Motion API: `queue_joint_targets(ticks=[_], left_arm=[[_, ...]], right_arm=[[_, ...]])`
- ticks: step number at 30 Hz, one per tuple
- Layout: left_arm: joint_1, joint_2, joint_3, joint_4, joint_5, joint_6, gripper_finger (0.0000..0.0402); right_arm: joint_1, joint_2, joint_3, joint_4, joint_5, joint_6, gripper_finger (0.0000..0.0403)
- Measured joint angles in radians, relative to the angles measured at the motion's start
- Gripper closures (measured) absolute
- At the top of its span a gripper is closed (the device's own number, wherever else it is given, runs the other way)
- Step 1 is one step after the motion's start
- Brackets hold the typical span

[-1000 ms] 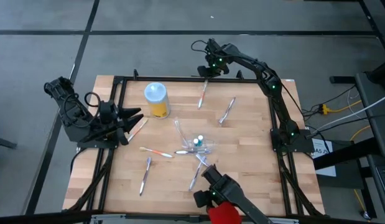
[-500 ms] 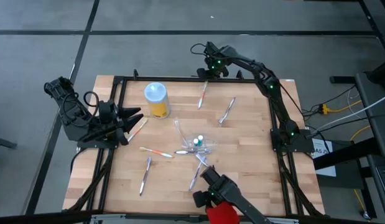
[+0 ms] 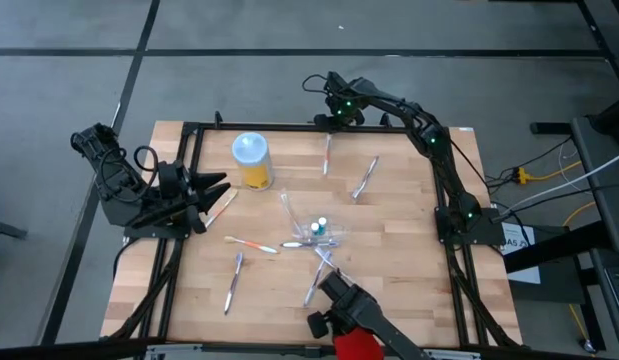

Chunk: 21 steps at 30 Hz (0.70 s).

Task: Pick & Place toothbrushing station
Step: Put the white and orange toothbrush into the left compartment of the transparent organizer

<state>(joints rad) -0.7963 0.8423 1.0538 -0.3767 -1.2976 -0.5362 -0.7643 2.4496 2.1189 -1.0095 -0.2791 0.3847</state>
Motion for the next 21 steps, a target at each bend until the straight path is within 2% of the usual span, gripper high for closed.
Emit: queue_joint_targets(ticks=[2, 9, 21], left_arm=[[0.0, 0.0, 0.0, 0.0, 0.0, 0.002, 0.0258], [0.0, 0.0, 0.0, 0.0, 0.009, 0.008, 0.0258], [-0.003, 0.0, 0.0, 0.0, 0.102, 0.019, 0.0258]], right_arm=[[0.004, 0.0, 0.0, 0.0, -0.006, -0.025, 0.0393], [0.048, -0.048, -0.001, -0.004, -0.056, -0.075, 0.04], [0.256, -0.371, -0.001, -0.023, 0.037, -0.288, 0.0402]])
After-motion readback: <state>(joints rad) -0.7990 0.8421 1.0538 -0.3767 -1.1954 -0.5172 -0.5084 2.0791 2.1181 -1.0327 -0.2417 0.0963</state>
